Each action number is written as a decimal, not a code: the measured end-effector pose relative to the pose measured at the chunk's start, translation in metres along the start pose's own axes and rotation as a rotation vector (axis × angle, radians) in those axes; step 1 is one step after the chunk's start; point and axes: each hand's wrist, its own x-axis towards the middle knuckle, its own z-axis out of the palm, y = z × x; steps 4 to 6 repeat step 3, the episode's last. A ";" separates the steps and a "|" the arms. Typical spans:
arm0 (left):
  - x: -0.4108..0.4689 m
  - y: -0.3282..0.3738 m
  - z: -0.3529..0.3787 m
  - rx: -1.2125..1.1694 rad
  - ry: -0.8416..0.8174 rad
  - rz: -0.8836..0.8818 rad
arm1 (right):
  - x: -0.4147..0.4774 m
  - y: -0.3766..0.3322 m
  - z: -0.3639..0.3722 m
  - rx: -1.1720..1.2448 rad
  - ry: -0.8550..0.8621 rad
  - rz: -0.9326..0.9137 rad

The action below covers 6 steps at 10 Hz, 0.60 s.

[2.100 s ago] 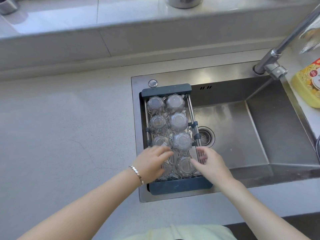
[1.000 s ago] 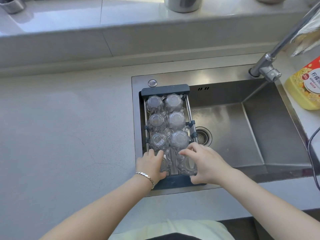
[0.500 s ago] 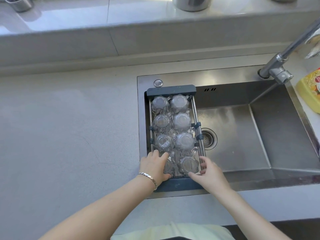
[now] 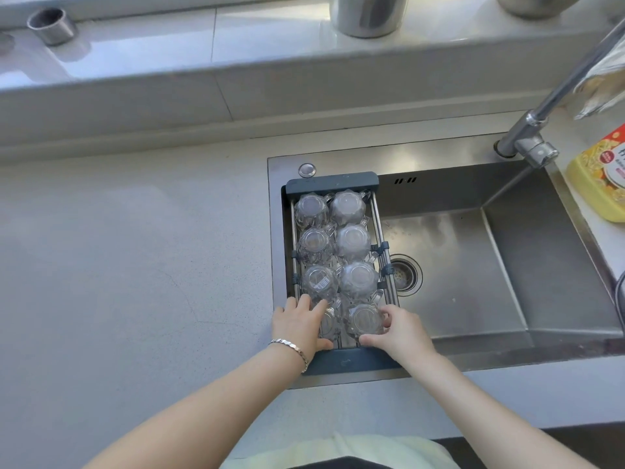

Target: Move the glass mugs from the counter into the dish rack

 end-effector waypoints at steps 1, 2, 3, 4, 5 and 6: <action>-0.001 -0.003 -0.012 -0.064 0.003 0.032 | 0.004 -0.010 -0.014 -0.165 -0.171 -0.017; 0.002 -0.014 -0.038 -0.207 0.037 -0.015 | 0.012 -0.025 -0.034 -0.266 -0.182 -0.019; 0.002 -0.025 -0.066 -0.379 -0.074 -0.100 | 0.013 -0.046 -0.058 -0.338 -0.104 -0.057; 0.002 -0.025 -0.066 -0.379 -0.074 -0.100 | 0.013 -0.046 -0.058 -0.338 -0.104 -0.057; 0.002 -0.025 -0.066 -0.379 -0.074 -0.100 | 0.013 -0.046 -0.058 -0.338 -0.104 -0.057; 0.002 -0.025 -0.066 -0.379 -0.074 -0.100 | 0.013 -0.046 -0.058 -0.338 -0.104 -0.057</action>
